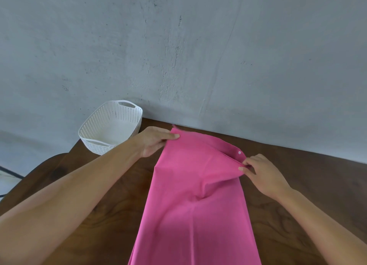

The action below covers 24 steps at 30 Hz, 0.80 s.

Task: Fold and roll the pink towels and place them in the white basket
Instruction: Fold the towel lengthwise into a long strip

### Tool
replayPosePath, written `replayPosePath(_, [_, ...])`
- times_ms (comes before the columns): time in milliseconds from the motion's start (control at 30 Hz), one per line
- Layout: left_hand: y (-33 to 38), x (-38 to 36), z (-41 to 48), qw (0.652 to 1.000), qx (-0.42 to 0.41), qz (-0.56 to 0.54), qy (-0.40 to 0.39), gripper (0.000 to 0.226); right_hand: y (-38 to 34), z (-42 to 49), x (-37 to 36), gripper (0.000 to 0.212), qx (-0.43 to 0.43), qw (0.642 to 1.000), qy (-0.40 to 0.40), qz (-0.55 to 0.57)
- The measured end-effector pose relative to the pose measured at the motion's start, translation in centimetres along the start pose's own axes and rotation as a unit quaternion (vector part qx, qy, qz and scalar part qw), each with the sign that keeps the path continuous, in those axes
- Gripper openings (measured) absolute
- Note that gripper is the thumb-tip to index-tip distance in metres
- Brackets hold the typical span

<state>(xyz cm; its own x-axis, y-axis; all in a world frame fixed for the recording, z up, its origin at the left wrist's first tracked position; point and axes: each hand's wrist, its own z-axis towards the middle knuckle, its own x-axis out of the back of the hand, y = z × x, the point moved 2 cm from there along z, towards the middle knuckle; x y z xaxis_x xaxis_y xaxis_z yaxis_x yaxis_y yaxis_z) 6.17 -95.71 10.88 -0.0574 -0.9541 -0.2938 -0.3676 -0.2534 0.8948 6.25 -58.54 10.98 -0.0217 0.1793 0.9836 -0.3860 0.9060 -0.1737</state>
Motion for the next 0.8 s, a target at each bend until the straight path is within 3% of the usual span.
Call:
replayPosePath(133, [-0.4, -0.3, -0.1, 0.996, -0.086, 0.012, 0.035, 0.030, -0.1, -0.6, 0.1, 0.011, 0.002, 1.000, 0.007, -0.003])
replayPosePath(233, [-0.5, -0.9, -0.2, 0.992, -0.118, 0.018, 0.038, 0.019, -0.2, -0.9, 0.1, 0.012, 0.009, 1.000, 0.012, -0.007])
replayPosePath(467, [-0.2, -2.1, -0.9, 0.986, -0.160, 0.023, 0.050, 0.016, -0.1, -1.5, -0.1, 0.014, 0.013, 1.000, 0.012, -0.013])
replayPosePath(800, [0.0, -2.0, -2.1, 0.998, -0.028, -0.024, -0.054, 0.030, -0.1, -2.8, 0.4, 0.016, 0.015, 0.999, 0.031, -0.032])
